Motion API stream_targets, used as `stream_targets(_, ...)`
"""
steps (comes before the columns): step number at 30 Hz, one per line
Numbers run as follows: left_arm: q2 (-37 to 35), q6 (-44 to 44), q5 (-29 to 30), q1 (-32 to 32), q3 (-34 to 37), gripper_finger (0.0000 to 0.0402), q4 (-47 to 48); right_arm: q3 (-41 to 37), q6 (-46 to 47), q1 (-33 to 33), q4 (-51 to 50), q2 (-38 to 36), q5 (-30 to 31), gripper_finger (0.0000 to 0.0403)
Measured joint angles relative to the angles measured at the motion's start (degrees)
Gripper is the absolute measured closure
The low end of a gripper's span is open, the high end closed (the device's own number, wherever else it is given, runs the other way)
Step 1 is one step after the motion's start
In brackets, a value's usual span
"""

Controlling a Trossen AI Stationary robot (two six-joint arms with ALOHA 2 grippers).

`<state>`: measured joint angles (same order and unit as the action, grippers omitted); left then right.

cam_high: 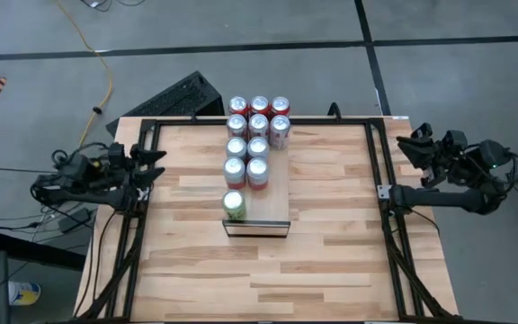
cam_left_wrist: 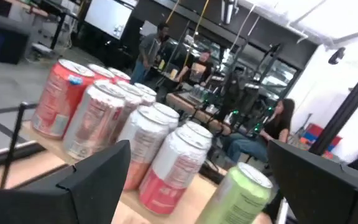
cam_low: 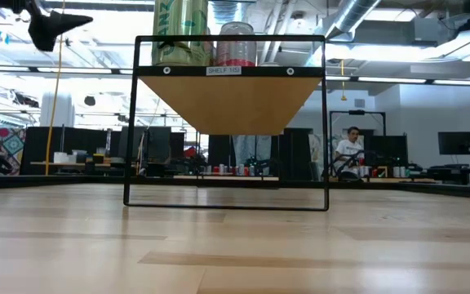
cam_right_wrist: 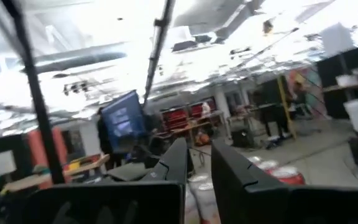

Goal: Place canned beverage on shelf
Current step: Return to Home Position

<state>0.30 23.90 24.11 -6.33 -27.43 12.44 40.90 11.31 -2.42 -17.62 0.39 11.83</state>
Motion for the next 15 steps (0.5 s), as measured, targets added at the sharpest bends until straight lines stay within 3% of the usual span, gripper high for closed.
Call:
stream_targets(5,0.5,3.0,0.6,0.0,3.2,0.0038,0.3,-1.7,0.9,0.0,-1.2,0.3,3.9,0.034)
stream_targets(15,-0.3,2.7,0.3,0.0,10.9,0.0038,-4.0,-11.3,3.5,0.0,0.0,-0.2,3.4,0.034)
